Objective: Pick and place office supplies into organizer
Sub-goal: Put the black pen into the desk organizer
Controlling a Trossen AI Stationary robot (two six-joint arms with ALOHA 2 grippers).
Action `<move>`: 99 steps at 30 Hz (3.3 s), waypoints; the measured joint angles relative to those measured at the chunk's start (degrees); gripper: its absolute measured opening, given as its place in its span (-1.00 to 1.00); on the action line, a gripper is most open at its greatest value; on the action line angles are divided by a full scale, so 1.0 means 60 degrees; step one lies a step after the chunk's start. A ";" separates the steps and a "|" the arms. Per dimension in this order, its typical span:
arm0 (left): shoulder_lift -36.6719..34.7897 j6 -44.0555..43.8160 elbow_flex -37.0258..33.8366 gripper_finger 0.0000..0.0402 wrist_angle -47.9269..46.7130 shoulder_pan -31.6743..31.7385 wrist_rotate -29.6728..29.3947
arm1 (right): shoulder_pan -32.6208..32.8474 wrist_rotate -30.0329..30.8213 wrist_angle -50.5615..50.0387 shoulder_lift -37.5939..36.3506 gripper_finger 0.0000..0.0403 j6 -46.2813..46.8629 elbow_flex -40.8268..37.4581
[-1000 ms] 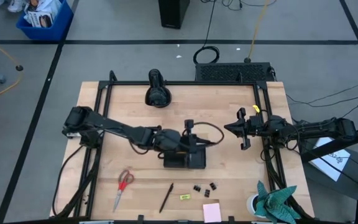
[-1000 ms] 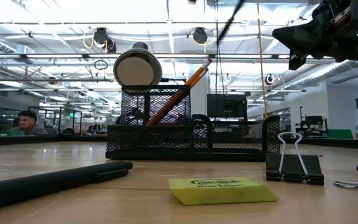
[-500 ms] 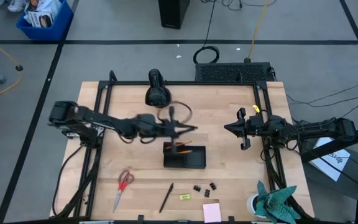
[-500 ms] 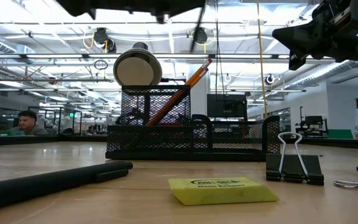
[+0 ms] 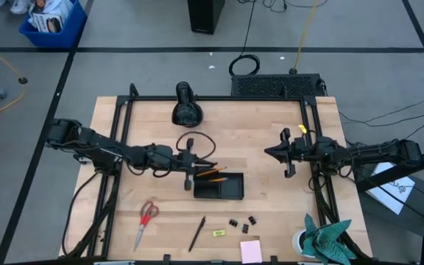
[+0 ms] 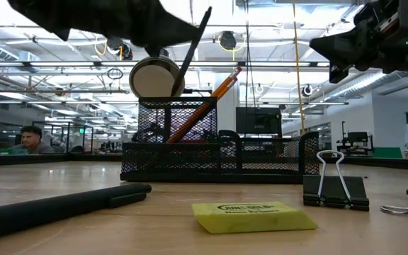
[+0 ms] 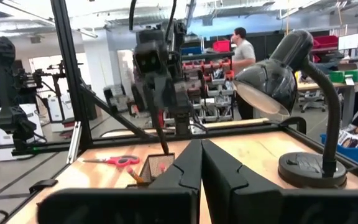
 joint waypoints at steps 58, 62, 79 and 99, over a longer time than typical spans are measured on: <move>0.0742 -0.3597 0.2779 -0.57 -0.6431 -0.1637 -0.3852 | 0.0000 0.0040 0.0228 0.0011 -0.98 -0.0263 0.0000; 0.1032 -0.6271 0.5442 -0.70 -1.0800 -0.2477 -0.4288 | 0.0000 0.0030 0.0266 0.0011 -0.98 -0.0263 -0.0003; 0.5131 -1.4034 0.8330 -0.98 -1.3351 -0.4902 -0.2337 | 0.0000 0.0007 0.0202 0.0011 -0.98 -0.0237 -0.0004; 0.6040 -1.5291 0.8330 -0.81 -1.2668 -0.4118 0.0600 | 0.0000 0.0000 0.0963 0.0015 -0.98 -0.0153 -0.0003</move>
